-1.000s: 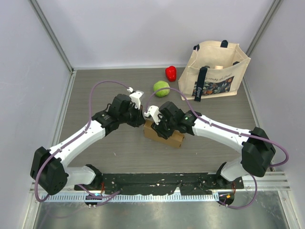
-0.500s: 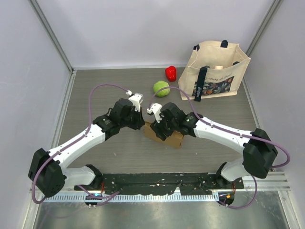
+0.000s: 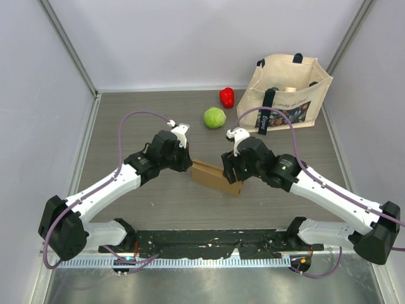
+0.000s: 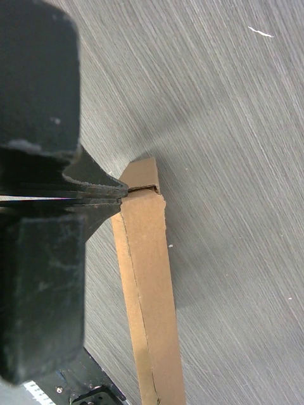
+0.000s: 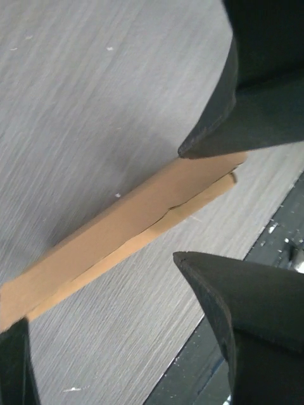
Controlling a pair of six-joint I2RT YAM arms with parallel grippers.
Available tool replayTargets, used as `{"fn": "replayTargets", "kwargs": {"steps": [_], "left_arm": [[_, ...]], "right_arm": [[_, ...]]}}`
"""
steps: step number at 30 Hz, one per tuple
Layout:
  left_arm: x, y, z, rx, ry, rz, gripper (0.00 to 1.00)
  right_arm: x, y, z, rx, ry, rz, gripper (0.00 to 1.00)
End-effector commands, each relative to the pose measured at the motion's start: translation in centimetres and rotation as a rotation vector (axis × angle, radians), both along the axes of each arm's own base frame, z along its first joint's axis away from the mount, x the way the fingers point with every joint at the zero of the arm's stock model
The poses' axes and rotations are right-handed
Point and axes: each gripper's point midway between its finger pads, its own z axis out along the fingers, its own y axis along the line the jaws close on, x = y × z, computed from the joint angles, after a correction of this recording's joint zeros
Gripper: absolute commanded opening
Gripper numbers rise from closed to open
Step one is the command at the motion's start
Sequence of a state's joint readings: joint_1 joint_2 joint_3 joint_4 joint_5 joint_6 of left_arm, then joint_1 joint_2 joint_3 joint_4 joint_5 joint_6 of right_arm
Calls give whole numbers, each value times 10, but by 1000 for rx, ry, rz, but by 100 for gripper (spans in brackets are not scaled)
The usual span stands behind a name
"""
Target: Fold the paper box
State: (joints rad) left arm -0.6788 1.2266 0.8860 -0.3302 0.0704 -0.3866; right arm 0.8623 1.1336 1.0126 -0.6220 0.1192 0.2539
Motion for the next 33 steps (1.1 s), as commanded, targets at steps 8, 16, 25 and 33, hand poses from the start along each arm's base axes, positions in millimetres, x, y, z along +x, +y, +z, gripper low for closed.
{"fn": "replayTargets", "kwargs": {"steps": [8,16,25,33], "left_arm": [[-7,7,-12,71,68,0,0],[-9,7,-12,69,69,-7,0],[-14,9,-11,67,60,-20,0],[-14,8,-13,65,65,-22,0]], "right_arm": [[-39,-52,-11,6,141,-218,44],[-29,-51,-18,36,82,-236,43],[-17,-35,-18,159,15,-235,46],[-14,-50,-18,86,-10,-269,50]]}}
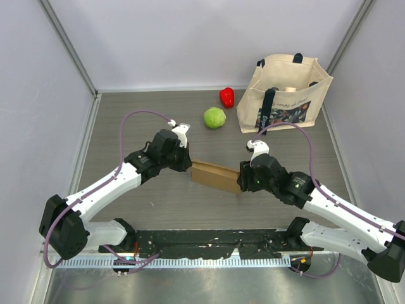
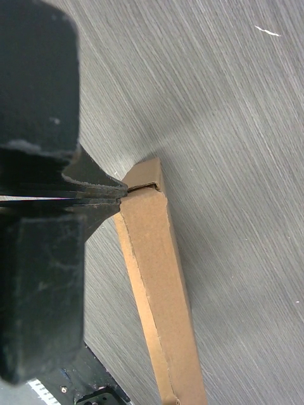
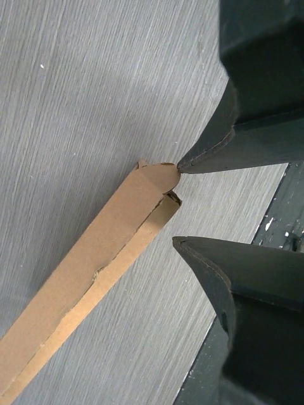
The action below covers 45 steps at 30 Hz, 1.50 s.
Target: Fold the paper box
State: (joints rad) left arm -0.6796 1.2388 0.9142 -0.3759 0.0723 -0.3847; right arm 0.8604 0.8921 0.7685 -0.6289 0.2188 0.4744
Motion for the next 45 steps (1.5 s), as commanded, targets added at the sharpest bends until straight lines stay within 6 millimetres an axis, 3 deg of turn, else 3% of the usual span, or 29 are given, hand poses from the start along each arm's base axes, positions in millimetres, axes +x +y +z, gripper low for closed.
{"fn": "replayTargets", "kwargs": {"steps": [1,5,13,19,26,38,42,45], "left_arm": [[-12,8,-14,50,43,-19,0],[-12,9,-15,50,39,-17,0],[-13,9,-16,54,41,-23,0],[-13,9,-15,56,42,-24,0],[-14,9,-18,57,50,-26,0],[-13,9,-20,66,53,-25,0],[-12,8,-20,65,54,-26,0],[-13,9,-21,66,57,-26,0]], "right_arm": [[13,-6,14,-26,-50,-55,52],[14,-7,15,-38,-64,-38,58],[25,3,20,11,-122,6,58],[29,6,14,60,-101,20,50],[26,10,19,104,-73,29,27],[25,18,27,157,56,-44,8],[27,17,31,161,97,-79,8],[27,16,31,157,122,-97,17]]}}
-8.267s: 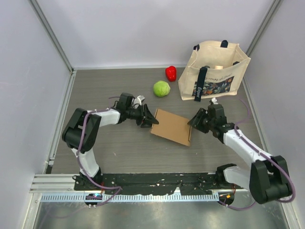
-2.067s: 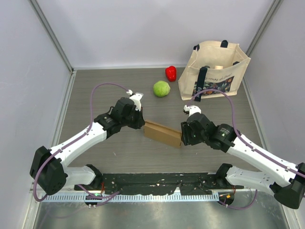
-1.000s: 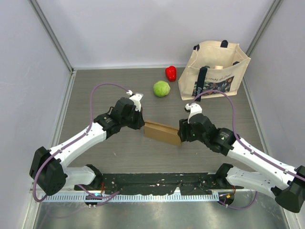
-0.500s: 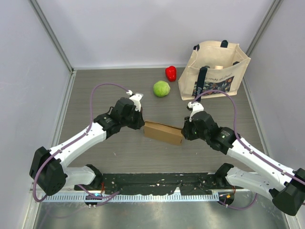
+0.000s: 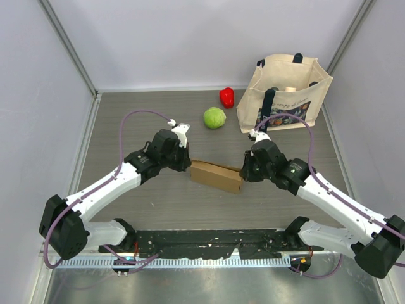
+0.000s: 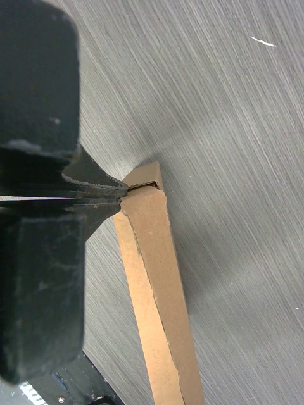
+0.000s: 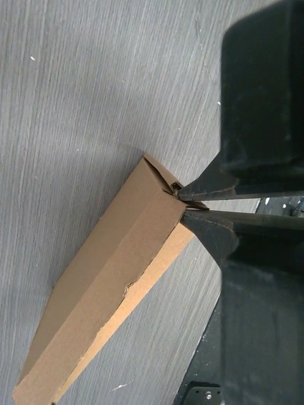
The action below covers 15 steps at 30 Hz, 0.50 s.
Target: Fold the paper box
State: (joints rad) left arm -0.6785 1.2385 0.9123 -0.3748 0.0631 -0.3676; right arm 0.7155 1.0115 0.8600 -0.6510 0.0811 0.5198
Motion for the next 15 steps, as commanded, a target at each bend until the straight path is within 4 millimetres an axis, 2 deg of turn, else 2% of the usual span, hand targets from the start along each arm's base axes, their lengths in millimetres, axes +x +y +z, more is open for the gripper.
{"fn": "replayTargets", "kwargs": {"steps": [1,4,7,12,15], "left_arm": [[-14,7,-19,51,67,-22,0],[-15,7,-19,50,66,-21,0],[-15,6,-19,46,65,-22,0],[-15,6,-20,47,70,-25,0],[-15,6,-20,47,72,-24,0]], "right_arm": [[6,13,27,91,0,-28,20],[5,6,21,42,10,-37,28],[5,1,23,18,3,-37,35],[8,-1,33,15,-29,-43,36],[8,-1,33,12,-30,-32,32]]}}
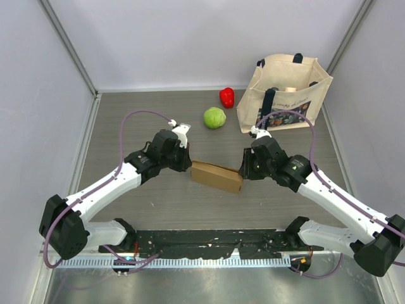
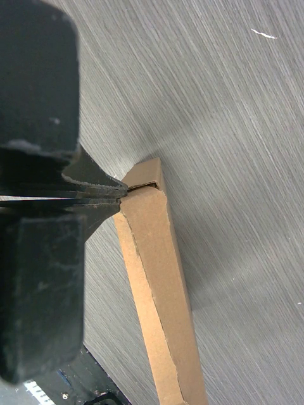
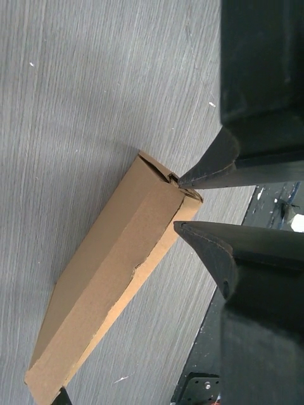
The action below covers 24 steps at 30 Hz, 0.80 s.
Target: Fold the paper box
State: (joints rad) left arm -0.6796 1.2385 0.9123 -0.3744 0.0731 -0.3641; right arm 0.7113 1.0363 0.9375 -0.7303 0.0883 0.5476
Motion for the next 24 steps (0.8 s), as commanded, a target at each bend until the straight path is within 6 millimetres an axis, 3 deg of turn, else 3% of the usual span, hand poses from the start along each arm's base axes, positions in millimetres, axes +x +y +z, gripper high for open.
{"fn": "replayTargets", "kwargs": {"steps": [1,8,17,24], "left_arm": [[-14,8,-21,52,69,-13,0],[-14,8,-20,50,66,-13,0],[-14,7,-21,50,70,-13,0],[-14,7,-22,52,71,-14,0]], "right_arm": [[7,0,15,3,-51,-1,30],[8,-4,3,-39,-35,5,23],[6,-9,-3,-67,-26,-5,2],[5,-17,-3,-98,-25,-24,1]]}}
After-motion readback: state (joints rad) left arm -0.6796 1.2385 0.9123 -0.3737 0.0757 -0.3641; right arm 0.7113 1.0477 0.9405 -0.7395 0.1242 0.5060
